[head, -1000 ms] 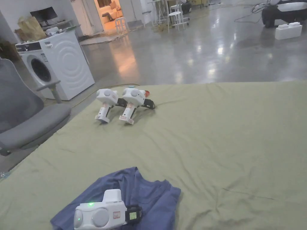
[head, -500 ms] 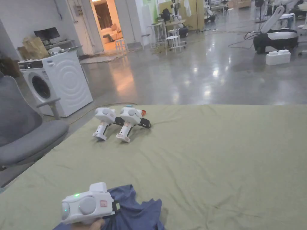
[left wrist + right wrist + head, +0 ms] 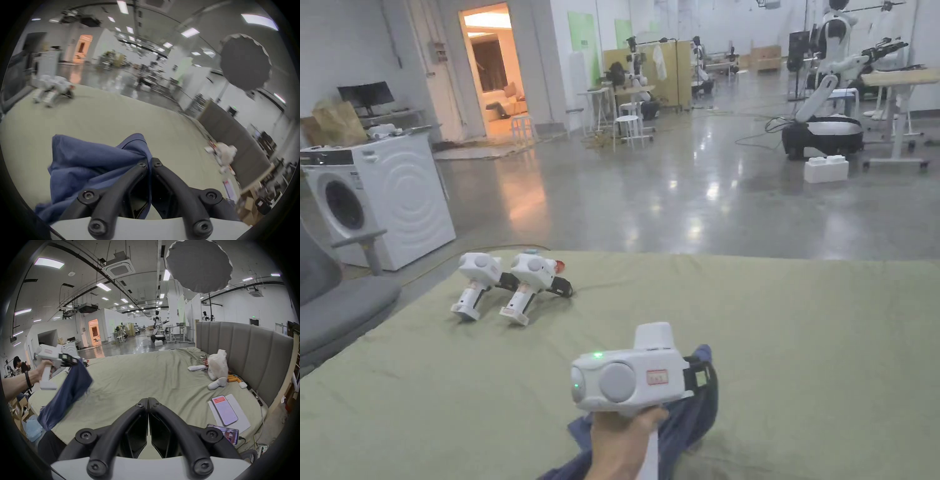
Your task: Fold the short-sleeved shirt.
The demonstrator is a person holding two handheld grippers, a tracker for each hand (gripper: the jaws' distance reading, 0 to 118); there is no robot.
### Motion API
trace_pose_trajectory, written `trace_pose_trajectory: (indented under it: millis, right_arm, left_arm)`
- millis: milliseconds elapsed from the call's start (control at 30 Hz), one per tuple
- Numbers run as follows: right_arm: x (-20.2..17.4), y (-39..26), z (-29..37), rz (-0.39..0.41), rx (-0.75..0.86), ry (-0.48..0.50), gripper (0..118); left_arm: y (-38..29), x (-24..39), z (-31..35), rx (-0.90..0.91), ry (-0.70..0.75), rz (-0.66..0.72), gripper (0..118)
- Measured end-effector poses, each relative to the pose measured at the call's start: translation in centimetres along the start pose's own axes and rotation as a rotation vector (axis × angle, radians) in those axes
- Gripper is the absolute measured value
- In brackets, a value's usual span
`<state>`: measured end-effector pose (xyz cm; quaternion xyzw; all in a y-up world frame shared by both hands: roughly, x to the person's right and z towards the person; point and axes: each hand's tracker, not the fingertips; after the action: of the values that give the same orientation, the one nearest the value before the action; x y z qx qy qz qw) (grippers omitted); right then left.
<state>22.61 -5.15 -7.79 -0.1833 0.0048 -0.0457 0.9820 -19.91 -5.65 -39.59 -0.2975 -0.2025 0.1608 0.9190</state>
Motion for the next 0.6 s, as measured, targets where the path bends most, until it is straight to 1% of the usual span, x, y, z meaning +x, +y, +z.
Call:
trace_pose_trajectory:
  millis: [67, 167, 233, 300, 333, 433, 467, 500, 533, 567, 600]
  right_arm:
    - [0.9, -0.3, 0.9, -0.02, 0.002, -0.03, 0]
    - [2.0, -1.0, 1.9, -0.033, -0.008, -0.073, 0]
    - [2.6, -1.6, 2.4, -0.049, -0.02, -0.099, 0]
    - [3.1, -2.4, 2.8, -0.064, -0.032, -0.11, 0]
    - [3.3, -2.7, 3.0, -0.069, -0.038, -0.119, 0]
    - [3.3, -3.4, 3.5, -0.077, -0.051, -0.13, 0]
    - [3.2, -3.5, 3.6, -0.079, -0.053, -0.131, 0]
    - [3.1, -3.6, 3.7, -0.08, -0.054, -0.131, 0]
    - [2.9, -3.7, 3.6, -0.079, -0.056, -0.129, 0]
    - [2.8, -3.7, 3.5, -0.078, -0.057, -0.127, 0]
    - [2.7, -3.7, 3.4, -0.077, -0.058, -0.12, 0]
  left_arm:
    - [-3.4, 4.8, -3.7, -0.086, -0.098, -0.038, 0]
    - [-9.6, 11.7, -6.9, -0.206, -0.258, -0.117, 0]
    - [-13.9, 15.7, -7.5, -0.272, -0.356, -0.162, 0]
    - [-17.9, 18.9, -7.9, -0.336, -0.461, -0.168, 0]
    - [-20.0, 20.4, -8.0, -0.395, -0.521, -0.202, 0]
    - [-24.6, 23.8, -8.1, -0.479, -0.606, -0.282, 0]
    - [-25.7, 24.4, -8.0, -0.488, -0.605, -0.29, 0]
    - [-26.5, 24.7, -7.9, -0.476, -0.59, -0.271, 3]
    - [-27.1, 24.7, -7.8, -0.482, -0.573, -0.254, 17]
    - [-27.5, 24.3, -7.7, -0.492, -0.551, -0.229, 47]
    - [-27.4, 23.9, -7.3, -0.481, -0.553, -0.207, 74]
